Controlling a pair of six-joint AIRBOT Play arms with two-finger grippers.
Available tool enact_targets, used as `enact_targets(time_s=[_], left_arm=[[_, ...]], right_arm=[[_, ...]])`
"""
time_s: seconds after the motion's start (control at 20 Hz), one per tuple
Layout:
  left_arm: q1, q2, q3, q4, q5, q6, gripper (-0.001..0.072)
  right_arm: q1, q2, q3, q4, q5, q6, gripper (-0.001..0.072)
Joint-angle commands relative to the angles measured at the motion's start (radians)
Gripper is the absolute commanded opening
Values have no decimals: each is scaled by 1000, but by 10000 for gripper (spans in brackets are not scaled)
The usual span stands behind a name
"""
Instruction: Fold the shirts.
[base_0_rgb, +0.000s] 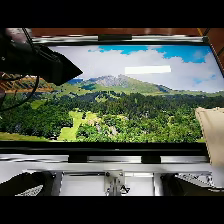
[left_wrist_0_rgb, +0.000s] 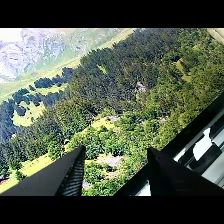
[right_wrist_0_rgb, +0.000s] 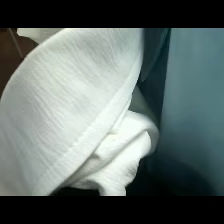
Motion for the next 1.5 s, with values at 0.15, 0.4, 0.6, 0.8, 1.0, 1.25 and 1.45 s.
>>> enact_targets(time_s=[0.15, 0.4, 0.6, 0.8, 1.0, 1.25, 1.45], left_arm=[[-40, -16, 0, 1, 20, -31, 446], [-41, -16, 0, 0, 20, -31, 446], [-41, -16, 0, 1, 20, -20, 447], [-40, -16, 0, 1, 20, -20, 446], [-40, -17, 0, 4, 20, -8, 447], [-40, -17, 0, 6, 20, 71, 447], [-35, -18, 0, 31, 20, 103, 447]], right_arm=[[-42, -34, 1, 200, 94, -98, 133], [-42, 13, 1, 233, 96, -115, 519], [-42, 84, 1, 274, 167, -115, 519], [-42, 142, 1, 300, 375, -116, 632], [-42, 156, 1, 356, 699, -116, 632], [-42, 198, 1, 550, 892, -126, 632], [2, 237, 0, 606, 961, -157, 632]])
